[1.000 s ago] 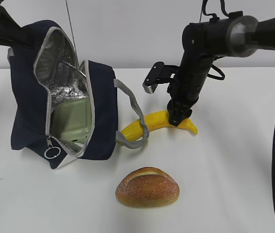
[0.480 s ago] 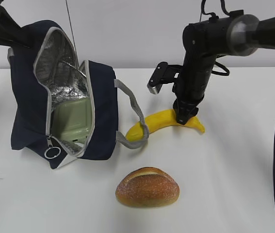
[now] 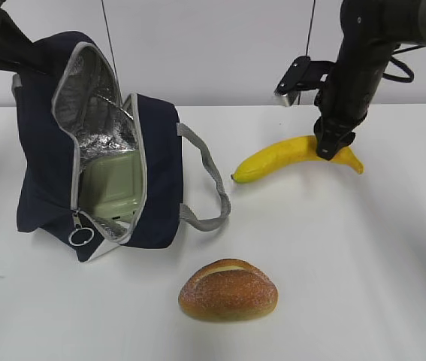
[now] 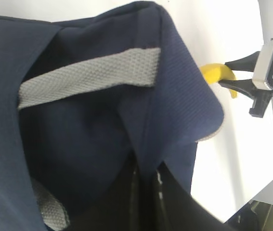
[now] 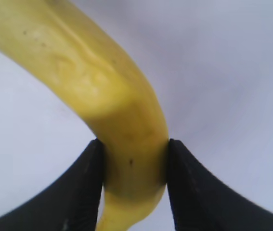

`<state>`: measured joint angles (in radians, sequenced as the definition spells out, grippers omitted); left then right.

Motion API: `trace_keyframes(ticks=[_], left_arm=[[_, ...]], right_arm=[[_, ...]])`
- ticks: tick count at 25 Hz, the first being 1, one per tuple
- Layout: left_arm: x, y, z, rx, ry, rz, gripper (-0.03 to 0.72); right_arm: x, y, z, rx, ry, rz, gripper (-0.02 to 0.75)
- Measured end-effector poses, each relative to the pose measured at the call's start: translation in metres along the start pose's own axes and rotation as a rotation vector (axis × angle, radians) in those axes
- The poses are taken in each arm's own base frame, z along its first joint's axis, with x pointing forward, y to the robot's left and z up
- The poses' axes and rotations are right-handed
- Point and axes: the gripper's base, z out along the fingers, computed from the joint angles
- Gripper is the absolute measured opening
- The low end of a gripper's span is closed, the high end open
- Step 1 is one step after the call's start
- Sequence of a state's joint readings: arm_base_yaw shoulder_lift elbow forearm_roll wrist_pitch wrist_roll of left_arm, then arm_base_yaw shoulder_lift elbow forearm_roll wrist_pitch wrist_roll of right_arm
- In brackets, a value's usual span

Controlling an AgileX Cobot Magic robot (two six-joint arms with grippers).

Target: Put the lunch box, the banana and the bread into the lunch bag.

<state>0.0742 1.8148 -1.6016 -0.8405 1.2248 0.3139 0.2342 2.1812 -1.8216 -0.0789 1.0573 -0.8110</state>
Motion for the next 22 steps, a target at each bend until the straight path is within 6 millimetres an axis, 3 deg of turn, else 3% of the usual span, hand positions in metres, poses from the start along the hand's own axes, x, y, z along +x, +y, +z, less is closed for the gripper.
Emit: trace_keyframes(ticks=[4, 13, 17, 22], left_arm=[[0.000, 0.000, 0.000, 0.000, 0.000, 0.000, -0.017], [0.000, 0.000, 0.000, 0.002, -0.001, -0.001, -0.017], [0.000, 0.000, 0.000, 0.003, -0.001, -0.002, -0.017], [0.000, 0.000, 0.000, 0.003, -0.001, -0.002, -0.017]], right_arm=[[0.006, -0.005, -0.027, 0.044, -0.011, 0.004, 0.314], [0.019, -0.007, -0.114, 0.214, -0.085, 0.007, 0.314], [0.014, 0.006, -0.141, 0.219, -0.148, -0.007, 0.314], [-0.011, 0.035, -0.152, 0.191, -0.189, -0.086, 0.314]])
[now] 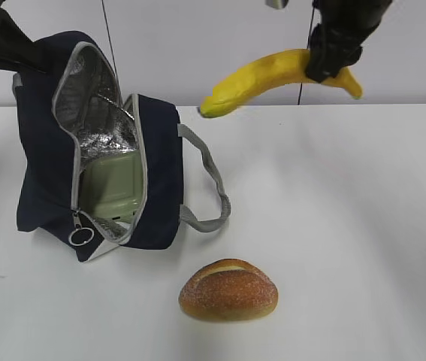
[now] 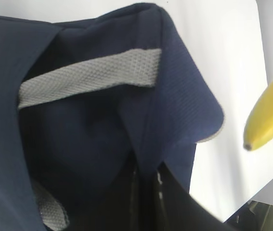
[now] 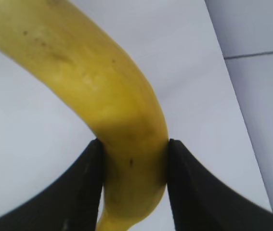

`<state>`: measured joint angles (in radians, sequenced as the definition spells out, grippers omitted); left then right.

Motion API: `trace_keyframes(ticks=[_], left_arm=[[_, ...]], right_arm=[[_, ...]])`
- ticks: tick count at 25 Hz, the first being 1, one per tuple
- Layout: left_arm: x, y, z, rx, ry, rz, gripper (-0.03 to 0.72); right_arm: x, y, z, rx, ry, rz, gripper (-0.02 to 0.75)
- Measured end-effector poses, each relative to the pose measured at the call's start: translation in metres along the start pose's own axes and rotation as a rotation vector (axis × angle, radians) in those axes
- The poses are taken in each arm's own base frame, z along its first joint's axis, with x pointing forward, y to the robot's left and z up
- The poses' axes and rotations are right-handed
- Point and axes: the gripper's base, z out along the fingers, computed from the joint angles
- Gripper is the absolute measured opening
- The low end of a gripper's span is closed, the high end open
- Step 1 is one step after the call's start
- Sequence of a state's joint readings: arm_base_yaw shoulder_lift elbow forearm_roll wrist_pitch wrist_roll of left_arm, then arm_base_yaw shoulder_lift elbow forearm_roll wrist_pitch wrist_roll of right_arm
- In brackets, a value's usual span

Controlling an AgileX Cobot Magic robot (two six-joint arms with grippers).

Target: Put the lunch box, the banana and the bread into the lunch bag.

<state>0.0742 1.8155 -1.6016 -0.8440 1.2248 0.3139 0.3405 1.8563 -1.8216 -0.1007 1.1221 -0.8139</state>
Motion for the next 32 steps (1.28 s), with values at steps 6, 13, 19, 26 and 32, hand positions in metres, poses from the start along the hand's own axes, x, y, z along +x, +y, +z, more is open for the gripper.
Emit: trace_keyframes(ticks=[6, 13, 19, 26, 32], left_arm=[[0.000, 0.000, 0.000, 0.002, -0.001, -0.001, -0.017], [0.000, -0.001, 0.000, 0.006, -0.002, -0.002, -0.017], [-0.001, 0.001, 0.003, 0.020, 0.000, -0.014, -0.017], [-0.002, 0.000, 0.003, 0.032, -0.004, -0.019, -0.017], [-0.002, -0.001, 0.003, 0.037, -0.006, -0.021, -0.017]], right_arm=[[-0.042, 0.040, -0.007, -0.037, -0.061, -0.137, 0.314], [-0.060, 0.060, 0.012, -0.089, -0.048, -0.086, 0.314], [-0.069, 0.064, 0.016, -0.152, -0.070, 0.145, 0.314], [-0.079, 0.076, 0.008, -0.333, -0.106, 0.451, 0.314], [-0.089, 0.086, 0.012, -0.498, -0.122, 0.673, 0.314]])
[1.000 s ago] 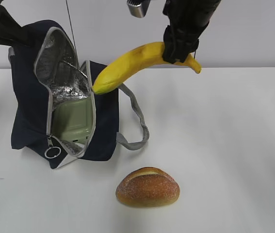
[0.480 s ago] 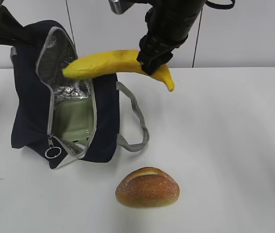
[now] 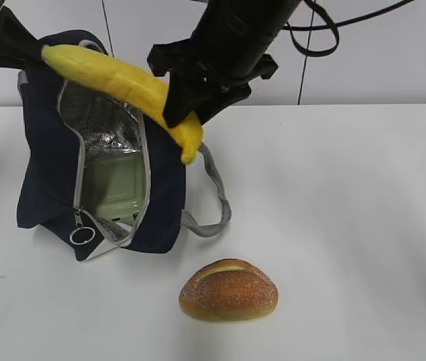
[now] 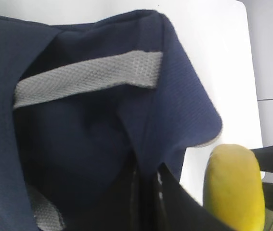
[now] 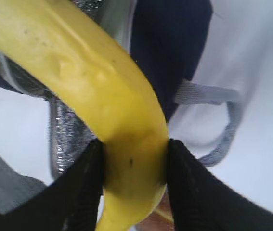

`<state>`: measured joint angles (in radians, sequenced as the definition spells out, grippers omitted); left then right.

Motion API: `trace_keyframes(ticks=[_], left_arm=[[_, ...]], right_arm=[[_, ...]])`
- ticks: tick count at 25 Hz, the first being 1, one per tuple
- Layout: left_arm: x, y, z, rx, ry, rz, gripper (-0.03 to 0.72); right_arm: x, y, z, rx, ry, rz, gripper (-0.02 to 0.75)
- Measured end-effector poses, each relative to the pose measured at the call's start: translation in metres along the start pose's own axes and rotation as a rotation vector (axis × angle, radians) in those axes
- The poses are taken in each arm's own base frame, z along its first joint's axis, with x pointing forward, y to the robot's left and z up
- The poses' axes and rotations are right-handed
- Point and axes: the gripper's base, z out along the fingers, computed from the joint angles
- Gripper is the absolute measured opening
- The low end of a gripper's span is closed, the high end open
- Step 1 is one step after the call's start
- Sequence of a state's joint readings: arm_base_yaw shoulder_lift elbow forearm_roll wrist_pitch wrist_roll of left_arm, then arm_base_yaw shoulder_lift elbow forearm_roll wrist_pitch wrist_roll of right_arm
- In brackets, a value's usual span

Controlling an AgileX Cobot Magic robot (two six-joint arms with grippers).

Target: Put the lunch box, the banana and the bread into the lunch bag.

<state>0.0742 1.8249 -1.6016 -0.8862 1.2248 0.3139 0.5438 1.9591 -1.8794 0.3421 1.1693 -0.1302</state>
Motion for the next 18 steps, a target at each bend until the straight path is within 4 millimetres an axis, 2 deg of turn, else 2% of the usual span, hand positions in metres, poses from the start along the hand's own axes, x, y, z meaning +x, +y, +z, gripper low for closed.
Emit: trace_keyframes(ticks=[3, 7, 10, 13, 18], left_arm=[[0.000, 0.000, 0.000, 0.000, 0.000, 0.000, -0.017], [0.000, 0.000, 0.000, 0.000, 0.000, 0.000, -0.017], [0.000, 0.000, 0.000, 0.000, 0.000, 0.000, -0.017], [0.000, 0.000, 0.000, 0.000, 0.000, 0.000, -0.017], [0.000, 0.000, 0.000, 0.002, -0.001, -0.001, -0.017]], right_arm=[[-0.002, 0.007, 0.009, -0.113, 0.006, 0.076, 0.314], [-0.002, 0.007, 0.025, -0.156, 0.036, 0.137, 0.314], [0.002, -0.004, 0.036, -0.072, 0.087, 0.158, 0.314], [0.007, -0.015, 0.036, 0.059, 0.125, 0.170, 0.314], [0.006, -0.019, 0.036, 0.102, 0.116, 0.233, 0.314]])
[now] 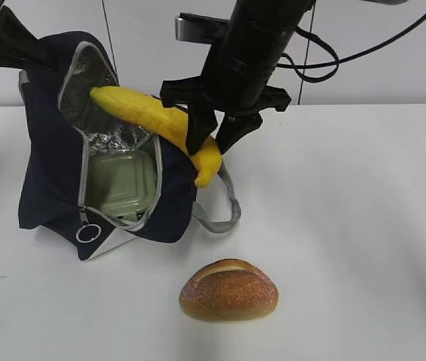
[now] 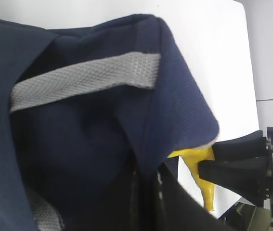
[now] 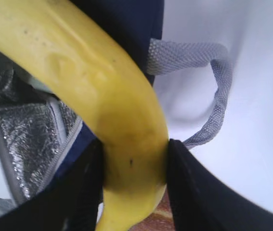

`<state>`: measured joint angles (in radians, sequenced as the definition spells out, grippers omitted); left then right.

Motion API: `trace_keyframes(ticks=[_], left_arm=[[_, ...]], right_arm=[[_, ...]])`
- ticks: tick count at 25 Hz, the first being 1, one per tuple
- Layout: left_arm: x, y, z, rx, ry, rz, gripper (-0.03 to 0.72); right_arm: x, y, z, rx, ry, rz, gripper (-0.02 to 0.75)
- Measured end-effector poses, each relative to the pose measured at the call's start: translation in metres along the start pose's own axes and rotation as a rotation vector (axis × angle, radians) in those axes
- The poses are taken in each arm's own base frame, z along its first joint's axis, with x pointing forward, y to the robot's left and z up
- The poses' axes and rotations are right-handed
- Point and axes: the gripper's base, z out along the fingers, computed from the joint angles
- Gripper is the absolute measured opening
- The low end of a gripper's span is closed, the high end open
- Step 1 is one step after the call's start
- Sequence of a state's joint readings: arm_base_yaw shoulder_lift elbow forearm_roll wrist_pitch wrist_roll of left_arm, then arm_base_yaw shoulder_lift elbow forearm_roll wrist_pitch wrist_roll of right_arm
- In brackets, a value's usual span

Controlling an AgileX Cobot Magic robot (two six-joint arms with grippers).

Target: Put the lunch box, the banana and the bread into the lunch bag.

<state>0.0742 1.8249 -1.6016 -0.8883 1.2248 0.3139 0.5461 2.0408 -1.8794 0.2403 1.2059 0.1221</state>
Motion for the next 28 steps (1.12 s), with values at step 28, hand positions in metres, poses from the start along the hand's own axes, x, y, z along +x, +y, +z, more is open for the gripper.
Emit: trace_keyframes(ticks=[28], left_arm=[[0.001, -0.009, 0.007, 0.026, 0.002, 0.009, -0.017]], right_arm=[[-0.024, 0.050, 0.039, -0.378, -0.222, 0.053, 0.573]])
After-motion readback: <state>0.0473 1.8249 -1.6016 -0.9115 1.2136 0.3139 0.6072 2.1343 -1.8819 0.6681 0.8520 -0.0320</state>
